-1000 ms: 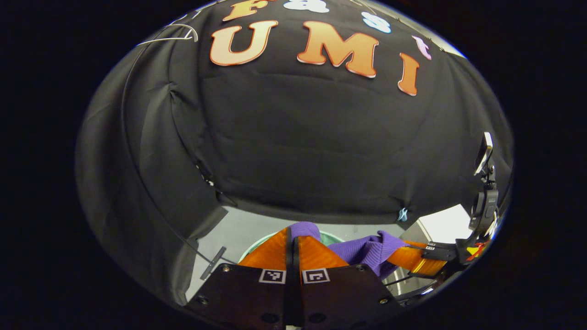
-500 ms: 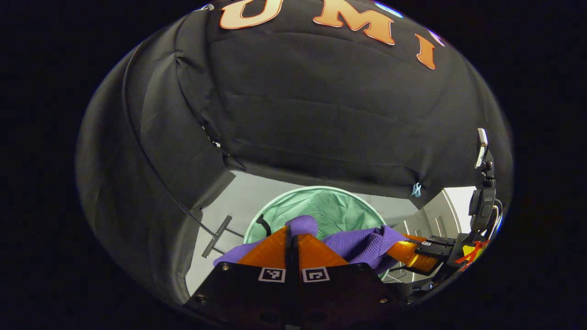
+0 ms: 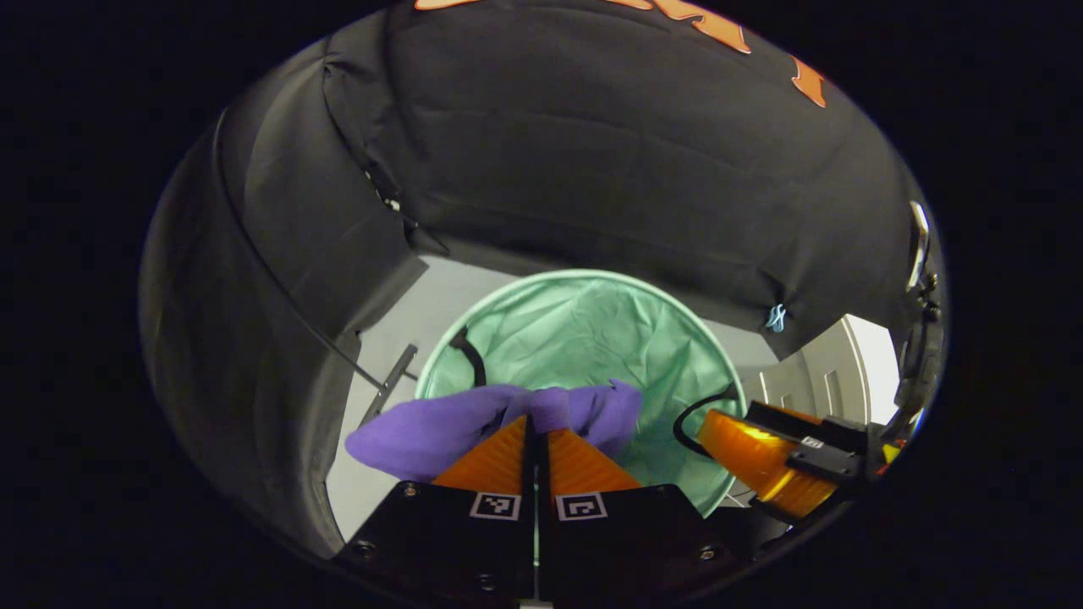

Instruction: Grasp the clothes on the hanger with both hands and then place them into the laundry hamper below.

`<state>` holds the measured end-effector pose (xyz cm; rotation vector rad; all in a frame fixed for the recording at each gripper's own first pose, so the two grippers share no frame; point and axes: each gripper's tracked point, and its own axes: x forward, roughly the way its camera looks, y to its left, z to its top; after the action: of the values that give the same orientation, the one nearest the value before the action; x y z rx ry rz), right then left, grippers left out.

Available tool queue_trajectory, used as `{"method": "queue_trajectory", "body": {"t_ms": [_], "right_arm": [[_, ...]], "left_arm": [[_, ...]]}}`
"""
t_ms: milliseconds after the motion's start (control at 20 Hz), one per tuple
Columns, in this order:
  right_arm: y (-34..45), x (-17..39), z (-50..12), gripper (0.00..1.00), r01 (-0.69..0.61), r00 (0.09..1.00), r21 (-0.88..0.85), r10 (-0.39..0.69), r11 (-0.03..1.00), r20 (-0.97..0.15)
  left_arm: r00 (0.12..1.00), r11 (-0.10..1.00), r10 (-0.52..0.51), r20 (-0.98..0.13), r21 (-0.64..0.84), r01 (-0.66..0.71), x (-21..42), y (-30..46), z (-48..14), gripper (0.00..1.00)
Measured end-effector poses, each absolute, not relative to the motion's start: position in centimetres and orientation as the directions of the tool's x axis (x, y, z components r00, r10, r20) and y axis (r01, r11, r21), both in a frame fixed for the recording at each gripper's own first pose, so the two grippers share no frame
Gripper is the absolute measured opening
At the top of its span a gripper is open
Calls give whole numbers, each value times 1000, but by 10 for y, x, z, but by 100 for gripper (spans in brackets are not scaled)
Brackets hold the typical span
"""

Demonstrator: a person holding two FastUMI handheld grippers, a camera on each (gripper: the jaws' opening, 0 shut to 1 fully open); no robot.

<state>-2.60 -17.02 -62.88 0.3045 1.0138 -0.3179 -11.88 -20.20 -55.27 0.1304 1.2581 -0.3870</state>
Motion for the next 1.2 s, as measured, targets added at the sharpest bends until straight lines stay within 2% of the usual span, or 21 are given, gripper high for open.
{"method": "queue_trajectory", "body": {"t_ms": [50,100,150,200,300,550,750,900,1200], "right_arm": [[-171,-27,-630,98,399,489,96,-123,912,-863],[-172,-29,-630,90,399,486,88,-130,913,-864],[-172,-29,-632,91,399,483,80,-135,914,-865],[-171,-33,-632,99,397,481,77,-136,914,-866],[-167,-36,-634,99,396,476,74,-136,915,-869],[-168,-33,-623,99,385,489,64,-144,921,-860],[-189,-16,-579,99,402,555,74,-179,912,-813],[-198,-6,-522,99,400,620,86,-200,913,-758],[-184,-5,-369,98,348,776,78,-240,934,-584]], "left_arm": [[249,930,-215,-944,-121,347,-124,-203,-560,7],[262,931,-210,-942,-111,349,-121,-201,-563,8],[280,930,-204,-938,-96,356,-115,-199,-564,9],[300,928,-199,-933,-81,364,-109,-201,-562,11],[320,917,-217,-922,-81,390,-104,-208,-555,19],[336,913,-196,-921,-46,405,-104,-205,-540,100],[385,909,-212,-898,-37,414,-96,-212,-509,97],[446,907,-234,-864,-28,421,-87,-226,-469,97],[670,898,-310,-674,25,440,-75,-243,-315,96]]}}
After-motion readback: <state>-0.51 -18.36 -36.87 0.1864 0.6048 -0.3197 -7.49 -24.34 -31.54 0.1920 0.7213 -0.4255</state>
